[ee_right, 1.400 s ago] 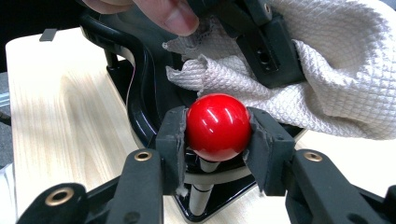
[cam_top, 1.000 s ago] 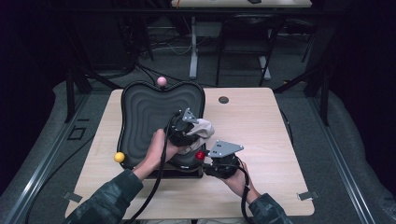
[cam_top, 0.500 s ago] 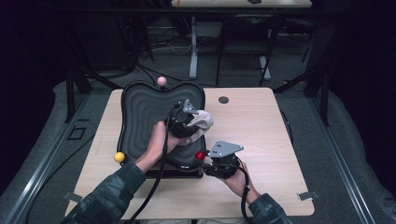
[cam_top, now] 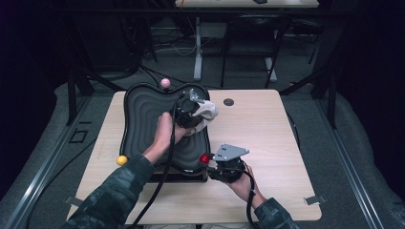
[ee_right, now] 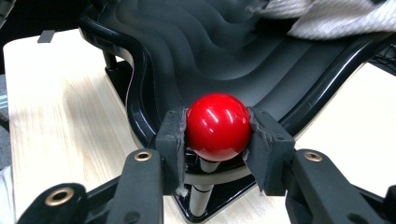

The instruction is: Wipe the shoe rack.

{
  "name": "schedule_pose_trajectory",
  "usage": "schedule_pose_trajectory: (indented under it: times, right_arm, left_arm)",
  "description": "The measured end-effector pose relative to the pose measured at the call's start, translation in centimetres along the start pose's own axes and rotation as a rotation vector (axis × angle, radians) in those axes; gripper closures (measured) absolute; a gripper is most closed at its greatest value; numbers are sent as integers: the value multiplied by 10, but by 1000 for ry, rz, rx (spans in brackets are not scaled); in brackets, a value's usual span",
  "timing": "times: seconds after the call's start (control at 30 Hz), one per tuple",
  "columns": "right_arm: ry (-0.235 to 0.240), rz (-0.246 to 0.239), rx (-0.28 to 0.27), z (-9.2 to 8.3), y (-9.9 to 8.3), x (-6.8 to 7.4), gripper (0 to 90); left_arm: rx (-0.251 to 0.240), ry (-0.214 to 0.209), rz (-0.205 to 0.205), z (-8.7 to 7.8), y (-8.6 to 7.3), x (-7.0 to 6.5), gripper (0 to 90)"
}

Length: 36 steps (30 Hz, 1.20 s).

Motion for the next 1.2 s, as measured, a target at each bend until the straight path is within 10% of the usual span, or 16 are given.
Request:
schedule_pose_trajectory:
  times: [1.2]
  right_arm:
    - [-4,5,-2,0,0,1,600]
  left_arm:
    - [-20,207,-185,-14,37,70,824]
Point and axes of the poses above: each handheld gripper's, and its own axes: z roughly forward along the jaws, y roughly out of its top, x roughly to its left, the point moved 1 cm from there along z, roughly forward along the jaws, and after that the axes turned 4 degrees about -y, right-handed, at the moved point
